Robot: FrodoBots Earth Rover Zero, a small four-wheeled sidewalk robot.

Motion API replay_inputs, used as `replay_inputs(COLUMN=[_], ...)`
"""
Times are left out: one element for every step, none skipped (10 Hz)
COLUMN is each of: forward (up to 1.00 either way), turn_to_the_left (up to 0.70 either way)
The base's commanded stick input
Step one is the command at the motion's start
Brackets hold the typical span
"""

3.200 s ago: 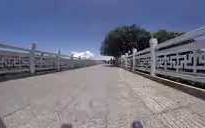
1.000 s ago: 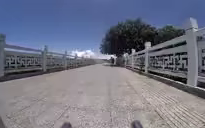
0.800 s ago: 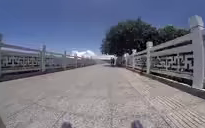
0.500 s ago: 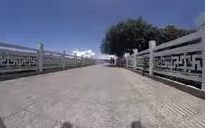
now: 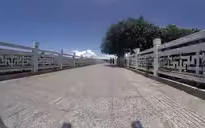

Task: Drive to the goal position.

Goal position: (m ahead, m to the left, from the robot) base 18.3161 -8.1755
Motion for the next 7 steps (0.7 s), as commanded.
replay_inputs(forward=[0.70,0.70,0.70,0.70,0.70,0.70,0.70], turn_to_the_left=[0.00,0.00,0.00,0.00,0.00,0.00,0.00])
